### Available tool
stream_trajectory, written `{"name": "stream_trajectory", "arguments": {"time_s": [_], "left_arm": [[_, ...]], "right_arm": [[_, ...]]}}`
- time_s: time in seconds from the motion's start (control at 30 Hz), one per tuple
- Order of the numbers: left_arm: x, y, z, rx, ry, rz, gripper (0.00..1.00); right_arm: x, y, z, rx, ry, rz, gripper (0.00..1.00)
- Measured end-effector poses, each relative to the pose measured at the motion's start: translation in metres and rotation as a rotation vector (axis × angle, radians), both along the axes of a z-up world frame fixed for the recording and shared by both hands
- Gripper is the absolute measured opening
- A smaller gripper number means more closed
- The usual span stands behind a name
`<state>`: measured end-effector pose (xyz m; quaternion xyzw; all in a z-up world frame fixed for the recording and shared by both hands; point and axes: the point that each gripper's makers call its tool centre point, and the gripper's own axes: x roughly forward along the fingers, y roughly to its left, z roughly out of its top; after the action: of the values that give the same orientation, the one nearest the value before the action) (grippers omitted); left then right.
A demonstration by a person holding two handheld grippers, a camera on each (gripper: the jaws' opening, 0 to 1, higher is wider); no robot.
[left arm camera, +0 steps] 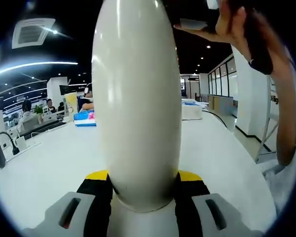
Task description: Grasp the water cup twist off the cup lid place the cup lid on the table
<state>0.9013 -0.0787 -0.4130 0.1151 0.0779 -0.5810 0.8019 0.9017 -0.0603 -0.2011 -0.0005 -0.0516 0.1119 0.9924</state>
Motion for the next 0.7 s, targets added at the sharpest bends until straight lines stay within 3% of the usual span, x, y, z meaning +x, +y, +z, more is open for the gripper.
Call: {"name": "stream_trajectory", "arguments": {"time_s": [0.37,0.7], "left_arm": [[0.002,0.000,0.000,0.000,0.001,0.000,0.51],[-0.001,-0.001,0.000,-0.002,0.005,0.000,0.51]], "right_arm": [[0.002,-0.001,-0.003,0.002,0.015,0.044,0.46],[0.003,0.011,-0.005,-0.072,0.021,0.253,0.45]]}}
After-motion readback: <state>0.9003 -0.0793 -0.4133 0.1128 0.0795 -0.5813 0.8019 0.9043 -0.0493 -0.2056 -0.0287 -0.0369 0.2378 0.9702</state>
